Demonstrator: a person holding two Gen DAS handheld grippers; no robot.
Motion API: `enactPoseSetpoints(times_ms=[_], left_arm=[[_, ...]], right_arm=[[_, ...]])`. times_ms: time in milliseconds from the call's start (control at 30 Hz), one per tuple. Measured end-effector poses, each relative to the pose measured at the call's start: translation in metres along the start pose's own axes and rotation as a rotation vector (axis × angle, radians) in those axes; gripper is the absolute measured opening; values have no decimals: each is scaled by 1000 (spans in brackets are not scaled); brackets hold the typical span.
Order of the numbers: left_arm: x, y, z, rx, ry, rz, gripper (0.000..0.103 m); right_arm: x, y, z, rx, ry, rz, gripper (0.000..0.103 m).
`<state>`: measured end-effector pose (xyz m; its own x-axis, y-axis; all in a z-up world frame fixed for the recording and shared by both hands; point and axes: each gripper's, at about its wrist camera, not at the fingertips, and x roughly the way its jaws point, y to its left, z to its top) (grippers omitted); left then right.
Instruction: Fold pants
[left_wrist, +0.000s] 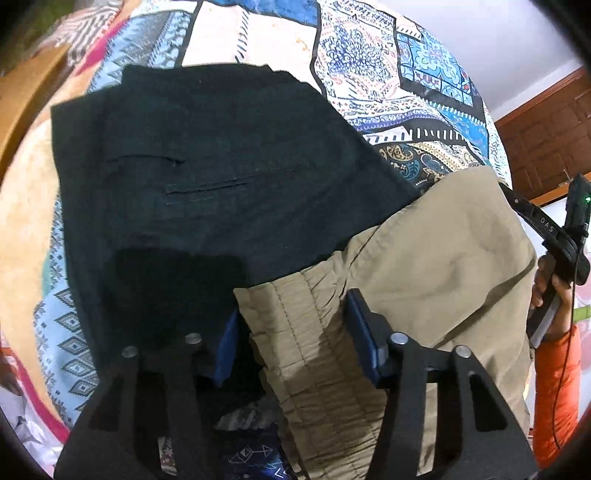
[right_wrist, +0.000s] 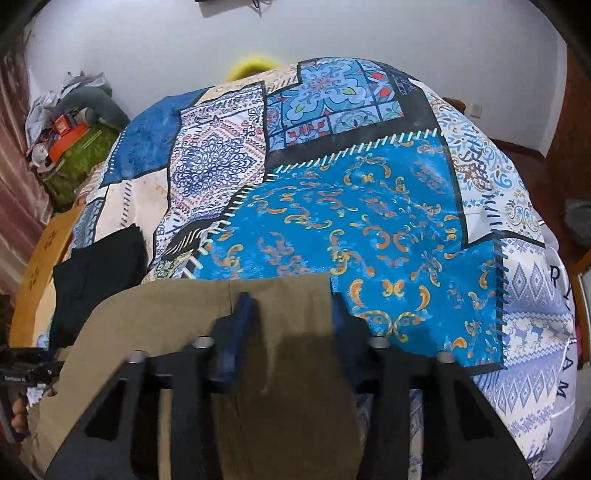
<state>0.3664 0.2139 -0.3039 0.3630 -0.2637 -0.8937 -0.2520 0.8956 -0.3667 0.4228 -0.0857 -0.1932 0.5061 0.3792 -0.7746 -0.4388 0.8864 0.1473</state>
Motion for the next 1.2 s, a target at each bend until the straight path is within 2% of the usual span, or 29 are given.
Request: enactPoseSetpoints(times_ms=[33,133,300,500,600,700,800,1067,1200], left_arm=[[-4,-3,0,9,-15,20,50],[-22,-21,-1,83,-88,116,47],[-67,-50,3,198,-239,222,44],[-149,-82,-3,255,-460,217,44],[-173,-95,-15,288,-526,221,44],[-186,-100,-30,310,-528,211,44],[-192,-105,-49,328,-519,199,44],[-203,-114,-118,415,-501,176,44],[-196,-113,-150,441,-454,173,44]], right_arm=[[-2,0,0,2,3,11,12],[-9,4,5,-16,-17,-11,12],[-52,16,19,-56,-135,-42,11],[-142,25,49,-39,-351,-46,11],[-187,35,49,-58,-434,-41,11],[-221,44,35,-89,-467,-35,11],[-244,46,9,-106,-459,-32,11],[-270,37,-68,-94,-364,-46,11],[-274,35,-100,-85,-307,-50,11]])
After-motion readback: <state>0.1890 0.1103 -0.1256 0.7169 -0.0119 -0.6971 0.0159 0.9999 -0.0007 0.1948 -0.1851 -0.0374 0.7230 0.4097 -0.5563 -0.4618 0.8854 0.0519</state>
